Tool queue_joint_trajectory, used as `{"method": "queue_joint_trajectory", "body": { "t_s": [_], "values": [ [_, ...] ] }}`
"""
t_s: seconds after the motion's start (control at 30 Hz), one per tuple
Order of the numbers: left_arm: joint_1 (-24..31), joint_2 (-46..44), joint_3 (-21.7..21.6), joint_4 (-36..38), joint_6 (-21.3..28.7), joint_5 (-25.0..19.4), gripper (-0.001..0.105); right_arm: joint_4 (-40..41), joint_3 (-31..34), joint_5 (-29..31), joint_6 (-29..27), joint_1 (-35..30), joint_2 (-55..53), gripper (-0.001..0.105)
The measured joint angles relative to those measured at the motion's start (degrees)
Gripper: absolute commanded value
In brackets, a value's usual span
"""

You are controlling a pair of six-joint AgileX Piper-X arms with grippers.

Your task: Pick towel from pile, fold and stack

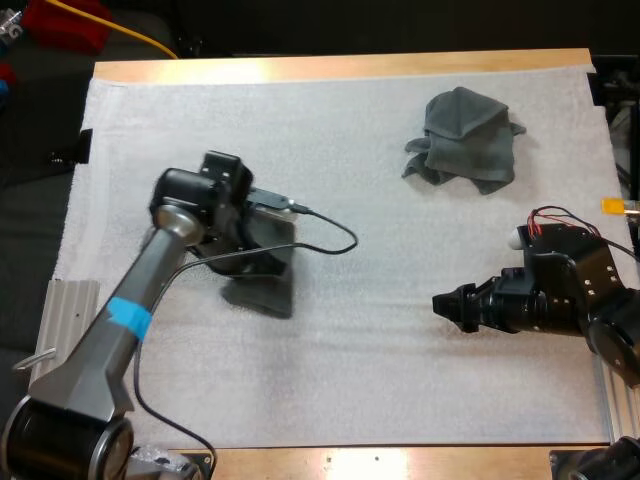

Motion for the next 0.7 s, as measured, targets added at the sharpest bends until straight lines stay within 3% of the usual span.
{"method": "queue_joint_trajectory", "body": {
  "t_s": [0.07, 0.17, 0.33, 0.6, 0.63, 0.7],
  "values": [
    [2.82, -0.64, 0.00, 0.85, 1.51, -3.46, 0.000, -0.04, 0.00, -1.36, 0.00, 0.00, 0.00, 0.067],
    [6.58, -0.62, 0.00, 2.07, 2.56, -5.79, 0.000, -1.72, 0.00, -5.94, 0.00, 0.00, 0.00, 0.067],
    [12.18, -0.62, 0.00, 2.65, 4.25, -9.06, 0.000, -7.19, 0.00, -8.58, 2.45, 0.00, 0.00, 0.067],
    [16.78, -0.62, 0.20, -0.08, 4.83, -9.08, 0.000, -11.15, 0.00, -8.87, 4.34, 0.00, 0.00, 0.067],
    [16.78, -0.62, 3.01, -1.92, 5.92, -7.47, 0.000, -11.15, 0.00, -8.87, 4.34, 0.00, 0.00, 0.067],
    [16.78, -0.62, 4.23, -2.42, 5.96, -8.03, 0.000, -11.15, 0.00, -8.87, 4.34, 0.00, 0.00, 0.067]
  ]
}}
